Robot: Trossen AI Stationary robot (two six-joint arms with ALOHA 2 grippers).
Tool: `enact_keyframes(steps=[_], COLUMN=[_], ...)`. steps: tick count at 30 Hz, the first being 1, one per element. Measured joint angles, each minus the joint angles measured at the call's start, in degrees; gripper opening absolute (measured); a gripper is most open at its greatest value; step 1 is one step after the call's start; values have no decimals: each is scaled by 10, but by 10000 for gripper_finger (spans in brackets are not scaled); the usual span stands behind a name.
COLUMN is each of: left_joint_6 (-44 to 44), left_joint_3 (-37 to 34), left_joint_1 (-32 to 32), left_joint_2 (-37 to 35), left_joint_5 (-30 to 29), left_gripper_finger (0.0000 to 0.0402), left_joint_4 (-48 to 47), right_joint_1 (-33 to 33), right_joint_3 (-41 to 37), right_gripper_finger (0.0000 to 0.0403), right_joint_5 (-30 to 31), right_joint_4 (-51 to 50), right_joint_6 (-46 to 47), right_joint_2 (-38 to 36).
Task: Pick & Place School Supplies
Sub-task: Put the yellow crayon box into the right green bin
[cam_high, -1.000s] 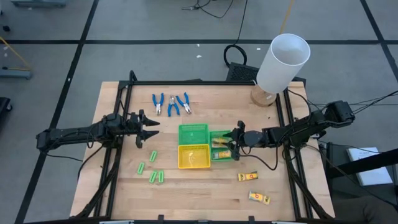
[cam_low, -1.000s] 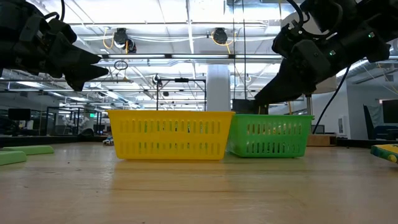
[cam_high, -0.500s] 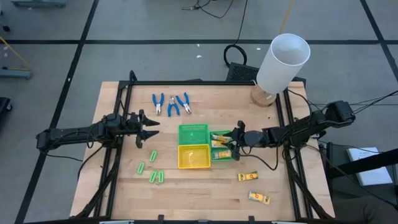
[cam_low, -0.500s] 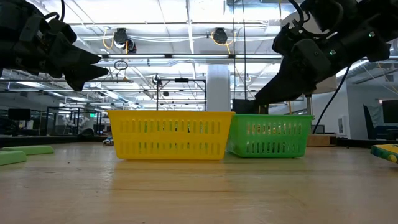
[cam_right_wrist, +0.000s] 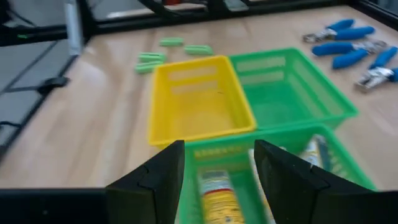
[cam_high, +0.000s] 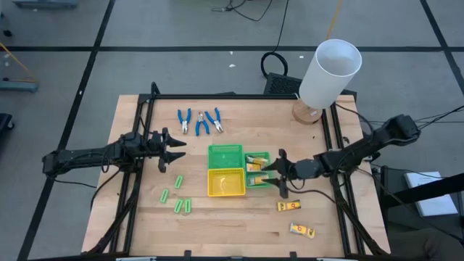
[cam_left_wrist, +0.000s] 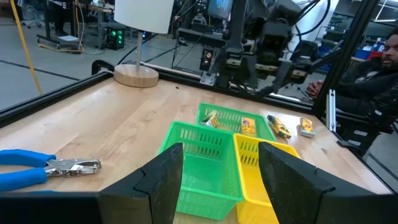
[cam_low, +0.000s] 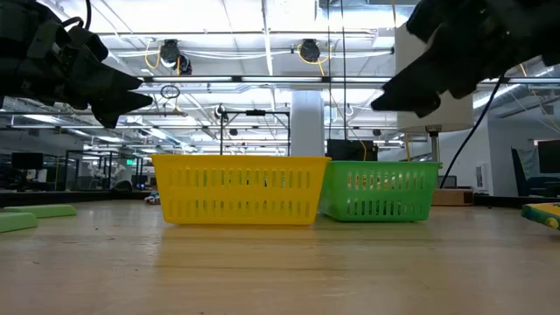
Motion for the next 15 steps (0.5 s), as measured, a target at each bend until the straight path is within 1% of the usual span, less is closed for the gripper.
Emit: enact_keyframes(steps=[4,6,9,12,15], left_joint_6=[0,0,0,0,0], left_joint_3=[0,0,0,0,0], left_joint_1=[0,0,0,0,0], left_joint_2=[0,0,0,0,0], left_joint_5=[0,0,0,0,0], left_gripper_finger=[214,214,214,214,214], left_joint_4=[0,0,0,0,0], right_joint_1=[34,54,91,125,159], right_joint_3=[0,0,0,0,0], right_gripper_finger=[185,185,185,185,186], right_joint_5=[3,8,53,95,110], right_joint_4=[-9,-31,-102,-178,-219], right_joint_6=[-2,-3,5,44,94], right_joint_2=[-28,-43,-62,-79,-87])
